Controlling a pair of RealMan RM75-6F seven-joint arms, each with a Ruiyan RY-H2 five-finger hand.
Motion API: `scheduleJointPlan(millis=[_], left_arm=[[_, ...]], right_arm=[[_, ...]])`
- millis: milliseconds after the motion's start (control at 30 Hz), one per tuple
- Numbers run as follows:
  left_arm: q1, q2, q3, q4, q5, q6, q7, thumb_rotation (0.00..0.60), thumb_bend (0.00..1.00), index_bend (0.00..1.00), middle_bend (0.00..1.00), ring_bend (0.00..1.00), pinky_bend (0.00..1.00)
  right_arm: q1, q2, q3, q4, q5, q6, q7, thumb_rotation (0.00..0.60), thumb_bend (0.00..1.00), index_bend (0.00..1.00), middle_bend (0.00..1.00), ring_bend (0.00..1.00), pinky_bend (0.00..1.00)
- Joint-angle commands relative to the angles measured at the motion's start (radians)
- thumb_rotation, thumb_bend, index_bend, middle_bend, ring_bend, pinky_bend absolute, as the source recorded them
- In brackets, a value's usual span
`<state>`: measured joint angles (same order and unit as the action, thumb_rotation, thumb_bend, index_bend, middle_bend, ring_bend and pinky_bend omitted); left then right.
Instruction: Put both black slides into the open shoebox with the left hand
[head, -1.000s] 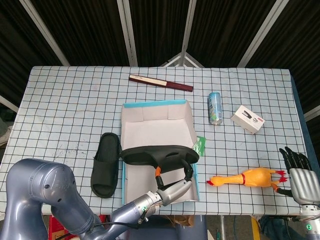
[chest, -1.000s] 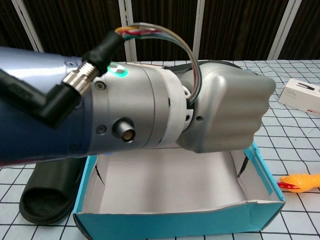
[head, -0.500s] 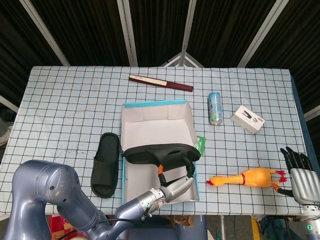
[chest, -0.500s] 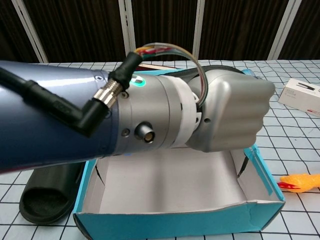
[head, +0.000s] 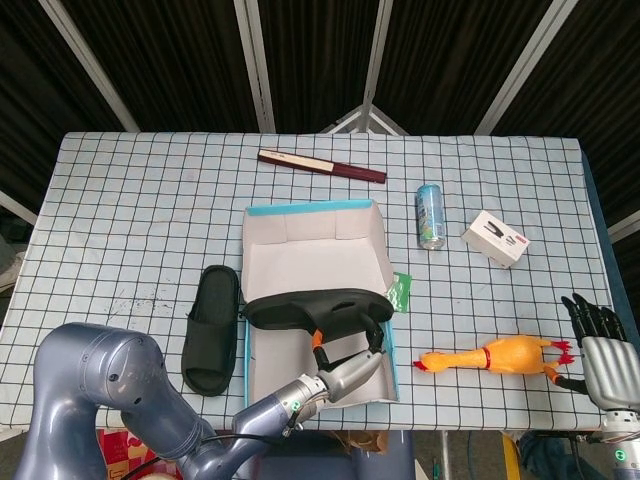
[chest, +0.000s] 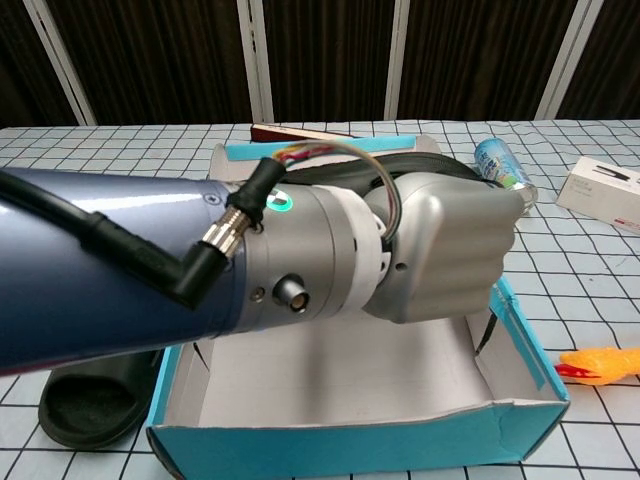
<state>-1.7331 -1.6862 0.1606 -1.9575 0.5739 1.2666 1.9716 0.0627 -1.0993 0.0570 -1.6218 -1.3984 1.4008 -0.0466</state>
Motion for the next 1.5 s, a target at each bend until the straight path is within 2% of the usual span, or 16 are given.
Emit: scheduleJointPlan(millis=[33, 533, 1200, 1500], left_arm=[[0.001, -0.004, 0.001, 0.006, 0.003, -0.003, -0.002, 0.600, 0.54, 0.28, 0.55, 0.33, 0.39], [0.011, -0.011, 0.007, 0.032, 0.005, -0.003, -0.009, 0.600, 0.54, 0.28, 0.56, 0.33, 0.39], [0.007, 0.030, -0.013, -0.013, -0.004, 0.031, 0.011, 0.600, 0.54, 0.29, 0.56, 0.34, 0.39], [0.013, 0.011, -0.005, 0.010, -0.005, 0.016, 0.005, 0.600, 0.54, 0.29, 0.56, 0.34, 0.39]], right_arm=[[0.000, 0.000, 0.001, 0.001, 0.001, 0.000, 0.001, 0.600, 0.16, 0.00, 0.05, 0.09, 0.07], [0.000, 0.001, 0.003, 0.004, 0.005, -0.003, 0.007, 0.600, 0.16, 0.00, 0.05, 0.09, 0.07], [-0.003, 0.005, 0.004, -0.001, 0.008, -0.002, 0.006, 0.600, 0.16, 0.00, 0.05, 0.09, 0.07], [-0.004, 0.004, 0.003, -0.002, 0.009, -0.002, 0.003, 0.600, 0.16, 0.00, 0.05, 0.09, 0.07]])
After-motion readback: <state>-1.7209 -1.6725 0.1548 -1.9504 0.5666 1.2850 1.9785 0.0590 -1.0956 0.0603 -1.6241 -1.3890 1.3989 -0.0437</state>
